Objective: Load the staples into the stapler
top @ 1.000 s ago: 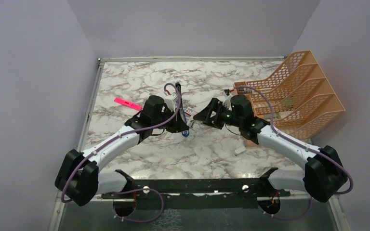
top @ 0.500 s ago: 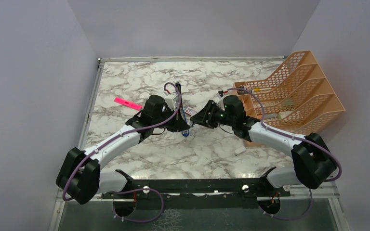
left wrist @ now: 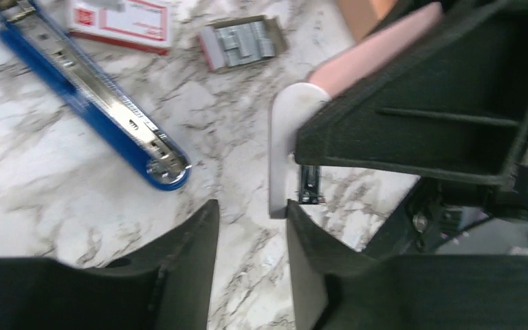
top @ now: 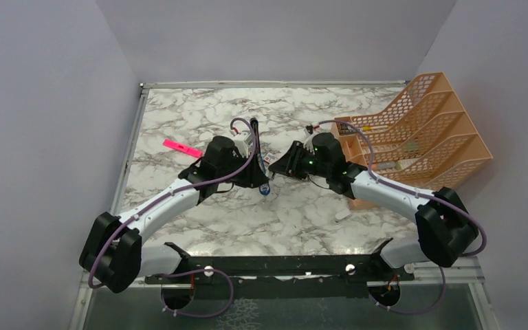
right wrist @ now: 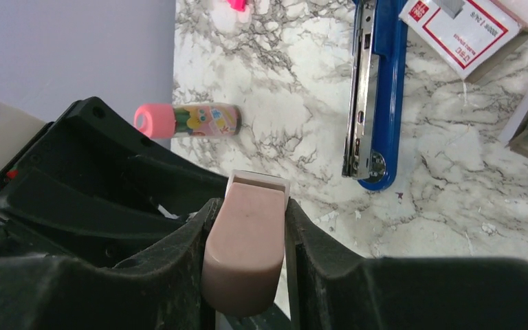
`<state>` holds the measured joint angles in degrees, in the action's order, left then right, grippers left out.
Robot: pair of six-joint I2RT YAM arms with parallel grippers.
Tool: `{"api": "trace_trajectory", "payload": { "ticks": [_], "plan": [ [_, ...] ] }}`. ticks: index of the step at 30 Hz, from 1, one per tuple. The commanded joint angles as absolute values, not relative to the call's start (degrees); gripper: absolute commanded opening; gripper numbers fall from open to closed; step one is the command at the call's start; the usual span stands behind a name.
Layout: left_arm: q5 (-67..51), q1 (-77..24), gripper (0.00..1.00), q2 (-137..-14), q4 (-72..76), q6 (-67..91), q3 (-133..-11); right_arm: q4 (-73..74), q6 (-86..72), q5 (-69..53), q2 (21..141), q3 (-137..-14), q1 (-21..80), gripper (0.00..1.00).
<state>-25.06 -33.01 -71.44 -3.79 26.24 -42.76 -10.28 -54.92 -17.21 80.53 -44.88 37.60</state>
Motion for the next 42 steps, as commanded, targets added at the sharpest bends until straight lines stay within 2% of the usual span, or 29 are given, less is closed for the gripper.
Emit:
{"api": "trace_trajectory", "payload": {
  "ticks": [1,5,11,15,23,31,42],
  "plan": [
    [-8.06,-33.02,0.48,-66.47,-10.23,25.42,-46.02,-3.04,-47.71,-10.06,83.48,-50.1,40.89,0.29],
    [10.42,-32.82,0.6,-58.76,-13.39,27.02,-43.99,3.92,-42.65,-5.02,87.27,-55.29,45.87,0.29],
    [32.75,-32.44,0.63,-49.55,-19.8,30.48,-45.56,15.05,-36.58,1.98,95.57,-65.26,53.2,0.3],
    [42.97,-32.43,0.64,-46.04,-22.55,31.43,-47.17,20.03,-34.14,5.03,101.9,-71.33,56.84,0.3],
    [46.18,-32.43,0.66,-43.65,-22.59,30.17,-47.53,28.17,-31.48,6.25,112.99,-82.73,59.28,0.32],
    [45.59,-32.43,0.68,-44.02,-22.59,29.89,-46.55,35.23,-29.95,5.76,118.89,-90.69,59.5,0.35],
    [44.82,-32.43,0.72,-43.44,-22.68,29.97,-45.97,36.15,-27.95,7.16,122.3,-94.22,59.66,0.4]
  ]
}}
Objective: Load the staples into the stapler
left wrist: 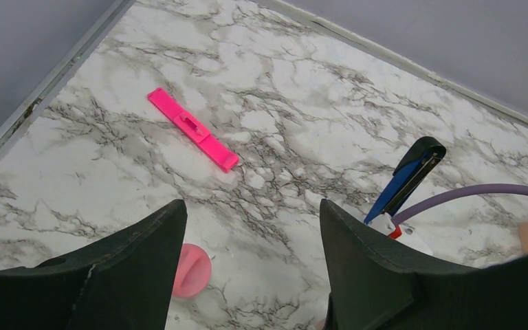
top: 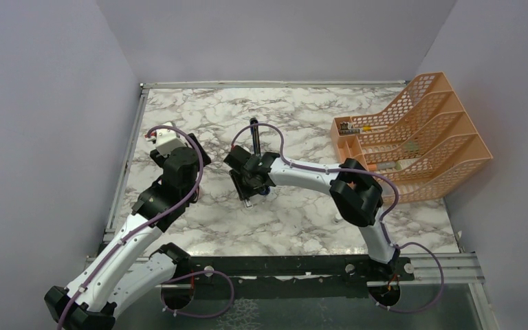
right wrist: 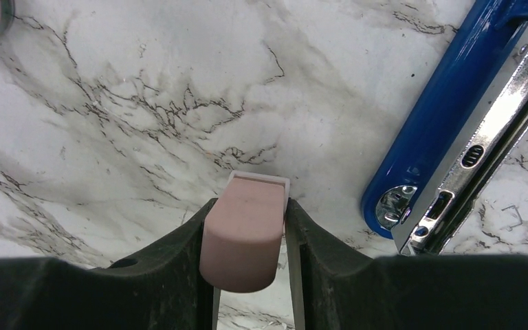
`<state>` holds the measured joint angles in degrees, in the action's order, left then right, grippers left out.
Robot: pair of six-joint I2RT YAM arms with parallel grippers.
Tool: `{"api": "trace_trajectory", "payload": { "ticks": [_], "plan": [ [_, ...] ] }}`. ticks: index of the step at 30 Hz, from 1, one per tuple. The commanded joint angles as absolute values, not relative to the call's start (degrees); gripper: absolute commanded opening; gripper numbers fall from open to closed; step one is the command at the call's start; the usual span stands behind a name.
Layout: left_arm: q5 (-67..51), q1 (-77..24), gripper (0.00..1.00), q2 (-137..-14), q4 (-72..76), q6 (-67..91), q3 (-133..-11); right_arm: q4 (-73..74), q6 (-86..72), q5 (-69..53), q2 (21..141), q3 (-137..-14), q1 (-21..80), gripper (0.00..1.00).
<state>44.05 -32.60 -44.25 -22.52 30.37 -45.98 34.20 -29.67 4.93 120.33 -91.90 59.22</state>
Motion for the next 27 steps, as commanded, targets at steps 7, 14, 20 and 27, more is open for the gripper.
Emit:
{"api": "trace_trajectory", "payload": {
  "ticks": [7,14,20,27],
  "plan": [
    [44.82,-32.43,0.72,-43.01,-22.68,30.2,-45.69,36.83,-27.41,5.9,124.19,-96.02,59.68,0.43],
    [44.84,-32.43,0.73,-42.62,-22.68,30.32,-45.46,38.76,-27.07,5.47,124.93,-97.74,59.68,0.48],
    [44.42,-32.43,0.73,-42.47,-22.68,30.32,-45.46,37.81,-27.61,4.24,121.06,-96.92,59.65,0.58],
    [42.92,-32.43,0.76,-42.81,-22.59,30.32,-45.45,33.73,-31.01,11.76,107.77,-87.32,59.68,0.61]
  ]
}}
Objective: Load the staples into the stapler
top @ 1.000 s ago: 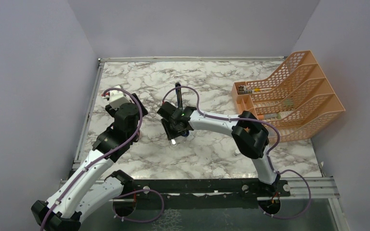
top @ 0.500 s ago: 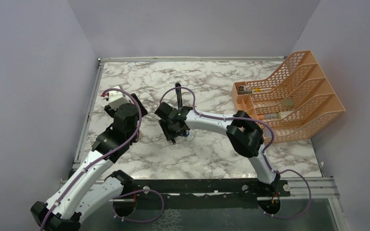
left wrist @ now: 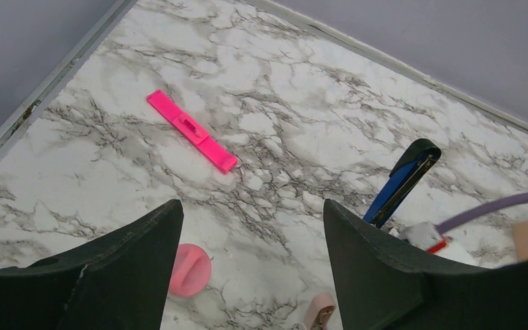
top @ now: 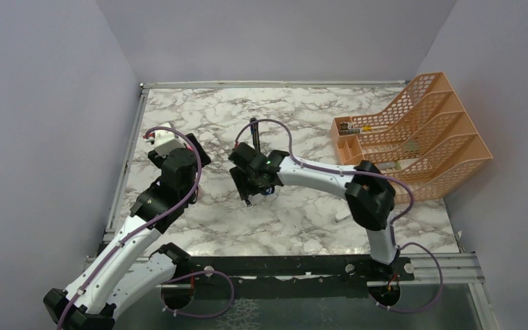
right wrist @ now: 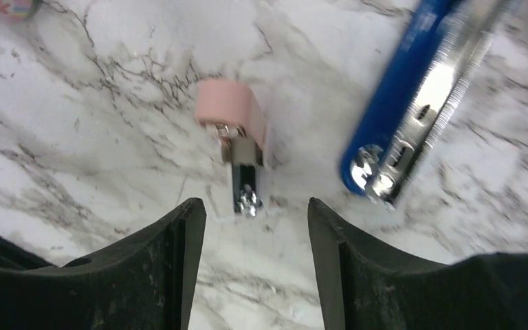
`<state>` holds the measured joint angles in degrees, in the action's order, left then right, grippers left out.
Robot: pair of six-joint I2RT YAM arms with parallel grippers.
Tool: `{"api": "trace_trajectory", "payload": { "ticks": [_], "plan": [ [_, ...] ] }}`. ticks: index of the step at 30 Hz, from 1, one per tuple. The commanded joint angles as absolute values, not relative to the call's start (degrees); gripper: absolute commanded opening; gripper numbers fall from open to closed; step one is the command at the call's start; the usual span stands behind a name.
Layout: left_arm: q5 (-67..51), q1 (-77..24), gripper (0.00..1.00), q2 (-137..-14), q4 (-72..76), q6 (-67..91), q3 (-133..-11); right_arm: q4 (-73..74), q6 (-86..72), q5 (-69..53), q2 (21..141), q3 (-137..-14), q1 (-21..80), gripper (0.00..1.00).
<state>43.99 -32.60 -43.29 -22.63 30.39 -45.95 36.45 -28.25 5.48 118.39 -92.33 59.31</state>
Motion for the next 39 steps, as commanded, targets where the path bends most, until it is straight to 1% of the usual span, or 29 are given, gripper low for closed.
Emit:
{"api": "trace_trajectory", "payload": {
  "ticks": [1,5,9,12,16,18,24,28,32,36,39],
  "plan": [
    [42.6,-32.43,0.76,-42.8,-22.4,30.28,-45.44,32.5,-32.17,14.2,104.47,-84.39,59.56,0.61],
    [40.44,-32.43,0.8,-43.13,-21.28,29.77,-45.28,32.16,-37.04,25.67,92.87,-74.76,58.9,0.62],
    [37.7,-32.43,0.84,-43.21,-19.61,28.87,-44.77,39.71,-44.4,32.11,83.93,-69.06,55.45,0.72],
    [36.43,-32.43,0.85,-43.24,-18.62,28.49,-44.32,45.52,-48.57,33.48,79.3,-65.59,50.98,0.8],
    [35.03,-32.43,0.85,-43.93,-17.94,28.24,-44.12,50.56,-53.4,33.08,74.05,-60.04,45.07,0.86],
    [34.27,-32.43,0.86,-44.45,-17.7,28.02,-44.19,52.95,-56.81,33.15,71.97,-57.19,42.68,0.87],
    [27.68,-32.43,0.86,-45.94,-14.95,25.45,-44.45,58.64,-67.05,31.09,68.97,-51.33,40.96,0.87],
    [22.4,-32.43,0.86,-47.28,-12.48,24.34,-44.38,57.82,-71.58,28.69,68.35,-46.91,40.82,0.86],
    [16.01,-32.42,0.86,-48.51,-9.55,23.5,-43.61,54.04,-76.69,24.92,66.9,-41.94,40.48,0.75],
    [9.7,-32.43,0.86,-50.13,-7.24,23.13,-43.42,49.32,-79.04,21.85,65.8,-38.61,40.17,0.7],
    [7.62,-32.43,0.86,-51.54,-6.9,23.3,-43.75,47.66,-79.59,20.34,66.45,-37.58,40.0,0.68]
  ]
}}
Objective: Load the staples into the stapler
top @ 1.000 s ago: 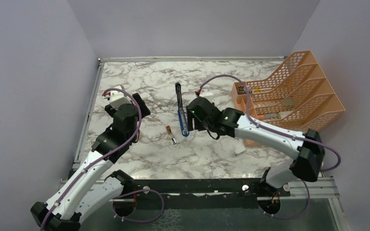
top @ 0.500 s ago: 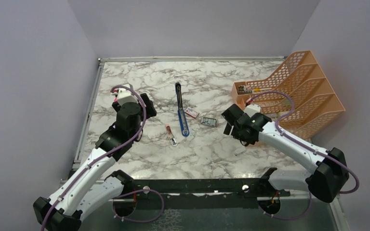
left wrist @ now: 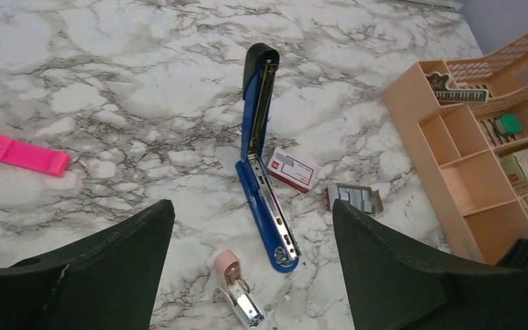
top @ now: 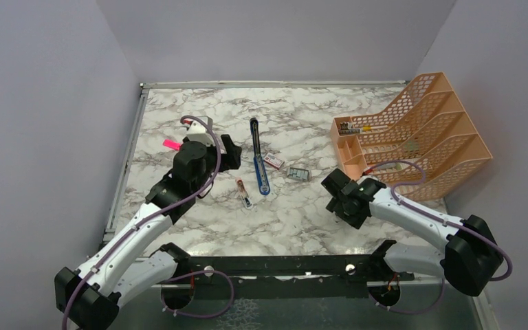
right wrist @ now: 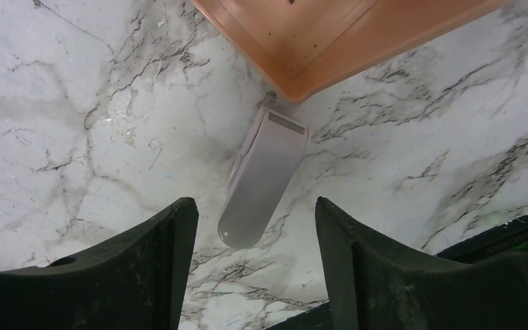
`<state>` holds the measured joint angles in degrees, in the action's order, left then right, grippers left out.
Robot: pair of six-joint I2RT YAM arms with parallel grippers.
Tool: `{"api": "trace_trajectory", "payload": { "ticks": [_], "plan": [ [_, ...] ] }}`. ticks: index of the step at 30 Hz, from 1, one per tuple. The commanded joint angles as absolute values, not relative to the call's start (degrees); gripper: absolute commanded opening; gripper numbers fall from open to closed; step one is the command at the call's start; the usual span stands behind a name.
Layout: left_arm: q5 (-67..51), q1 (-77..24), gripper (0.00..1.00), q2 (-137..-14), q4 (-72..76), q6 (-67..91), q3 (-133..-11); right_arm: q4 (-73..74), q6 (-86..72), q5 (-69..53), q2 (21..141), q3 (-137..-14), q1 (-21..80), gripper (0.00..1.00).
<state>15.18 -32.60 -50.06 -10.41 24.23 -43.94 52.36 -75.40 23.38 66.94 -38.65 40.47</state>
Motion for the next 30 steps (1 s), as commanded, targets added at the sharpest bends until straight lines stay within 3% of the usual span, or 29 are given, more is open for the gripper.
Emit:
{"api": "trace_trajectory", "payload": {
  "ticks": [1,3,9,15,23,30],
  "plan": [
    [7.12,-32.39,0.86,-51.89,-6.8,23.48,-43.84,47.18,-79.5,19.97,66.68,-37.42,39.99,0.66],
    [4.96,-32.44,0.86,-52.48,-6.13,23.83,-43.73,46.34,-79.3,19.59,66.92,-36.99,39.99,0.61],
    [-4.79,-32.51,0.83,-55.55,-3.47,26.38,-42.27,43.45,-76.07,18.56,64.96,-36.22,39.9,0.33],
    [-14.96,-33.4,0.77,-60.42,-0.22,32.41,-39.26,34.91,-69.32,13.56,58.5,-34.12,39.84,0.22],
    [-21.89,-37.09,0.76,-65.13,12.27,41.31,-33.0,21.81,-61.56,4.06,55.41,-34.12,39.73,0.2],
    [-23.32,-42.17,0.67,-69.11,18.16,44.12,-30.04,9.71,-56.23,-7.93,55.53,-35.44,39.77,0.19]
  ]
}}
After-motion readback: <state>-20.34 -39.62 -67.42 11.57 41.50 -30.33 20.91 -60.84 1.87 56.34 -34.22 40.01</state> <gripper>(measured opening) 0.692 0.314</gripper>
